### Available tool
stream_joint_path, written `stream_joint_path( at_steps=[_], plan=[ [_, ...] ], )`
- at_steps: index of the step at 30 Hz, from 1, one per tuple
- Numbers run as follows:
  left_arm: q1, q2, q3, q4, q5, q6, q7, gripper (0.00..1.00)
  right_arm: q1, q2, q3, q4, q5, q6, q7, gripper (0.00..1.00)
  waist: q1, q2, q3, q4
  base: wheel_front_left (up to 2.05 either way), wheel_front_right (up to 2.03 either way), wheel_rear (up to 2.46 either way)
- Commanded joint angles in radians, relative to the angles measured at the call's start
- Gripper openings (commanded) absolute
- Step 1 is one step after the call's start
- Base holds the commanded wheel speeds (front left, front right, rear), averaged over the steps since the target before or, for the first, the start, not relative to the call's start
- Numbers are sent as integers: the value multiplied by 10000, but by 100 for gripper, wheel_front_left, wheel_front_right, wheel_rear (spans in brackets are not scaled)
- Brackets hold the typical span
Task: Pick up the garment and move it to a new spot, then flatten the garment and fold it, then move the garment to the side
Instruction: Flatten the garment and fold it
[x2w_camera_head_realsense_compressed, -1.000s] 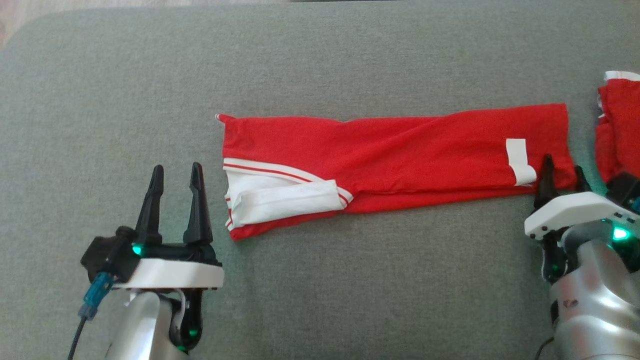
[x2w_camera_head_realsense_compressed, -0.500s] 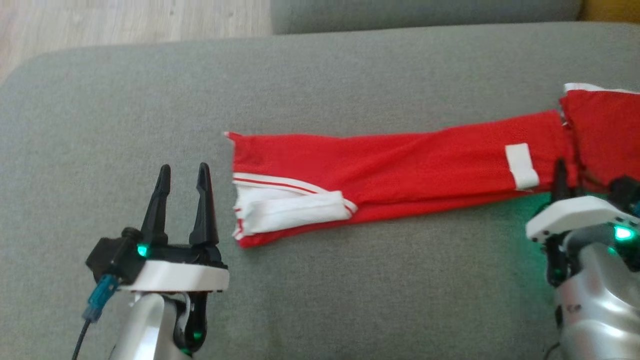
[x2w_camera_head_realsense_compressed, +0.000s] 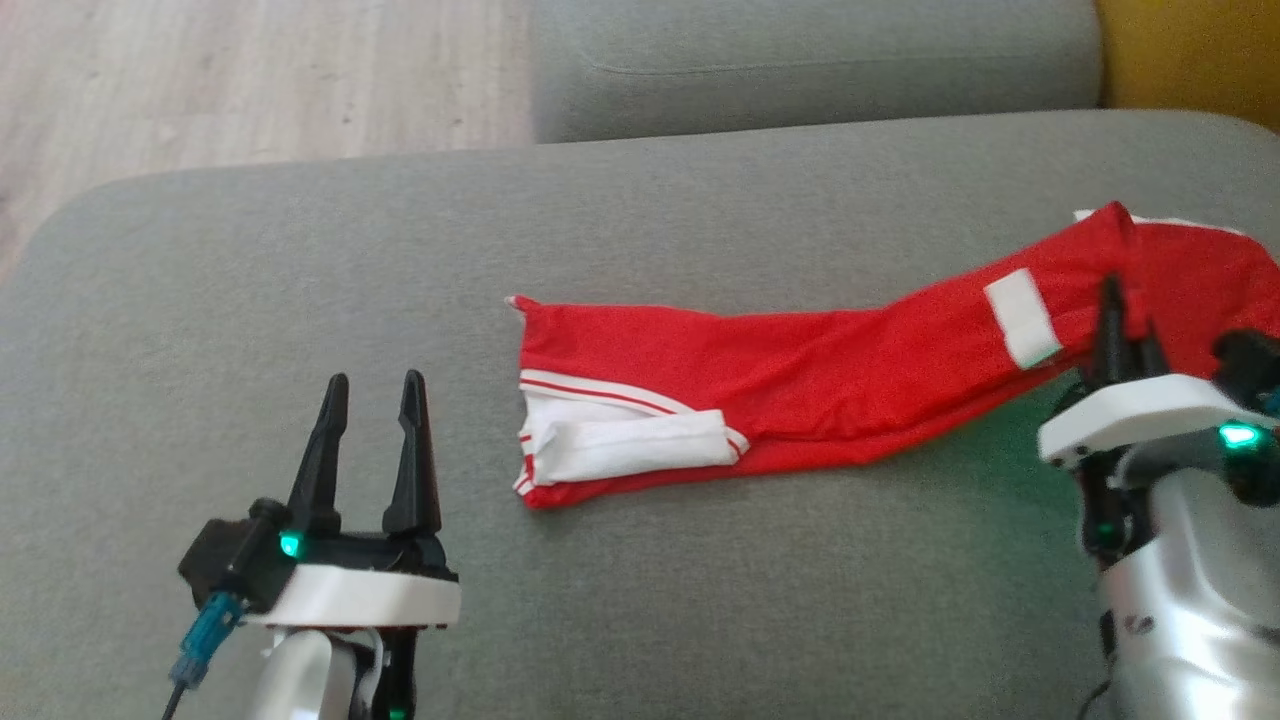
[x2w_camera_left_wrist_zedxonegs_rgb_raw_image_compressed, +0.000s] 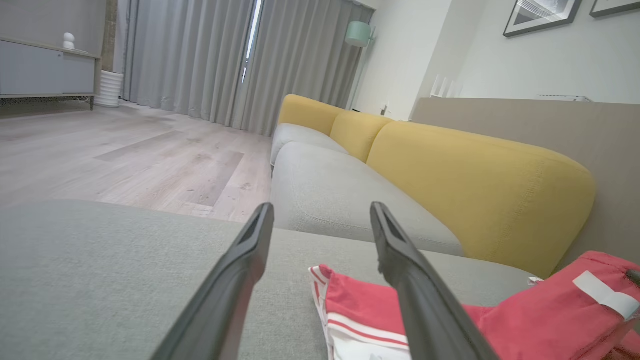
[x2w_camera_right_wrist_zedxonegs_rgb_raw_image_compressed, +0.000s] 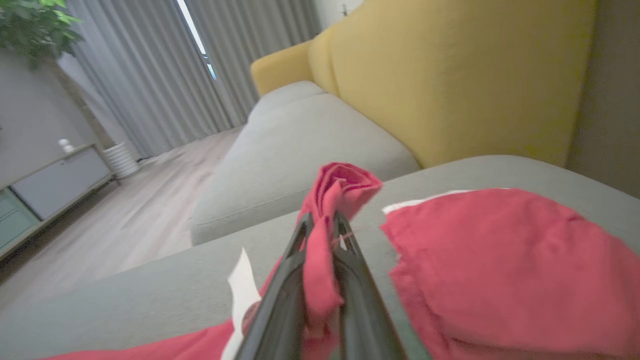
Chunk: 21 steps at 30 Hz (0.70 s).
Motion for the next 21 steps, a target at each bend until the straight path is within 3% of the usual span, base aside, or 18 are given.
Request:
stream_joint_path(
  at_steps=[1, 13, 21],
  plan=[
    [-196, 38, 370, -361, 18, 42, -80, 100, -21, 151, 513, -544, 116, -9, 60, 0, 1, -1, -99, 198, 0, 0, 0],
    [74, 38, 423, -281, 38, 143, -80, 100, 621, 386, 3145, -2629, 1220, -9, 1032, 0, 1, -1, -424, 1800, 0, 0, 0],
    [106, 37, 379, -294, 41, 113, -80, 100, 731, 390, 4742, -2407, 1939, -9, 1138, 0, 1, -1, -291, 2762, 0, 0, 0]
  ],
)
